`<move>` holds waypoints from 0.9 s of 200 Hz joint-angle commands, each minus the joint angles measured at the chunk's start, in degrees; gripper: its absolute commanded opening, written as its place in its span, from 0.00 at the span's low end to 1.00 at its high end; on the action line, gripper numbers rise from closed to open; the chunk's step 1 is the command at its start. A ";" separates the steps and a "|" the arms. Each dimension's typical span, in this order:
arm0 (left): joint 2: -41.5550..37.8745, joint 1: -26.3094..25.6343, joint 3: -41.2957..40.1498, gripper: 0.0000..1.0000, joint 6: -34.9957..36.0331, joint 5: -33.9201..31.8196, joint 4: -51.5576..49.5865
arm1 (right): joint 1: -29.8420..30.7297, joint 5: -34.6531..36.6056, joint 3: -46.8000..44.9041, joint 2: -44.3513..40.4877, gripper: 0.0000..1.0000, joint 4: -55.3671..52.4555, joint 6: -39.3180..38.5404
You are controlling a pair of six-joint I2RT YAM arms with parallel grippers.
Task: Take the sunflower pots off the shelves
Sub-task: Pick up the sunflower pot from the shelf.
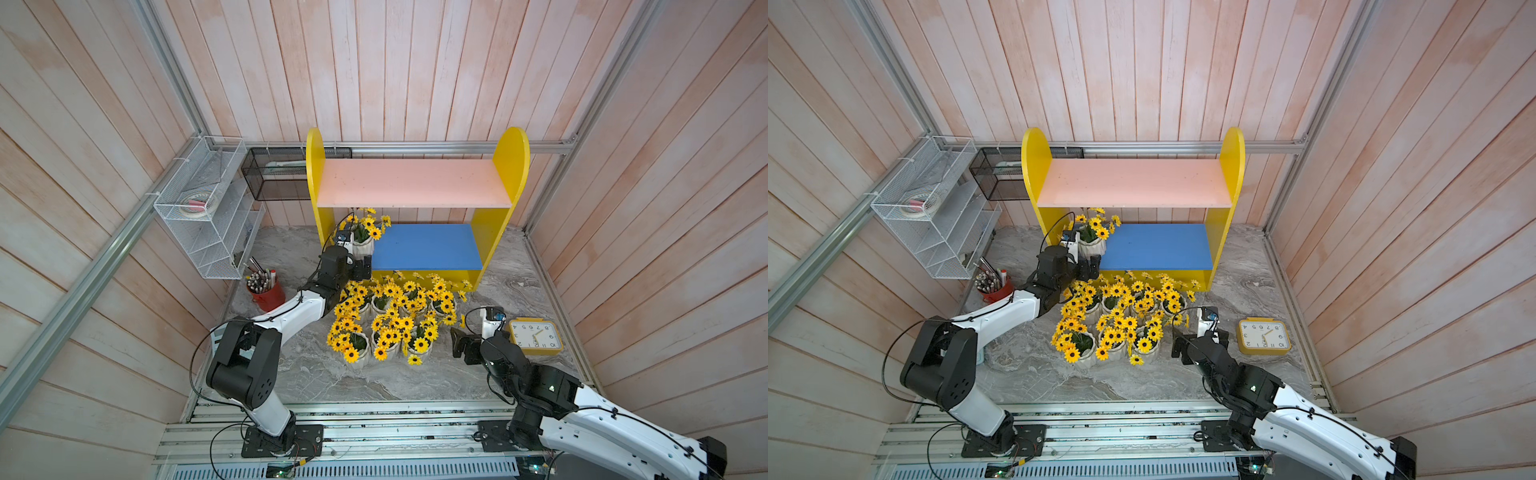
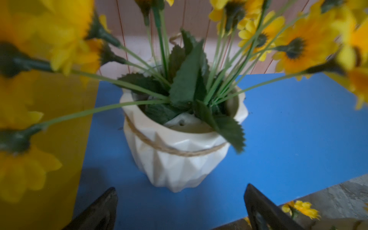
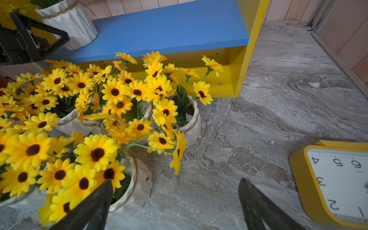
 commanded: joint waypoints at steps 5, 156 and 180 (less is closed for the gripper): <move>0.19 0.36 1.19 1.00 0.31 2.87 3.50 | -0.61 -0.22 0.57 -0.02 0.98 1.41 -1.56; 8.52 0.40 5.47 1.00 0.71 -0.67 13.94 | -2.33 -2.70 -0.75 0.23 0.98 4.97 -4.10; 9.65 0.44 6.80 1.00 1.35 -0.52 14.45 | -2.76 -3.33 -1.12 0.93 0.98 5.98 -4.72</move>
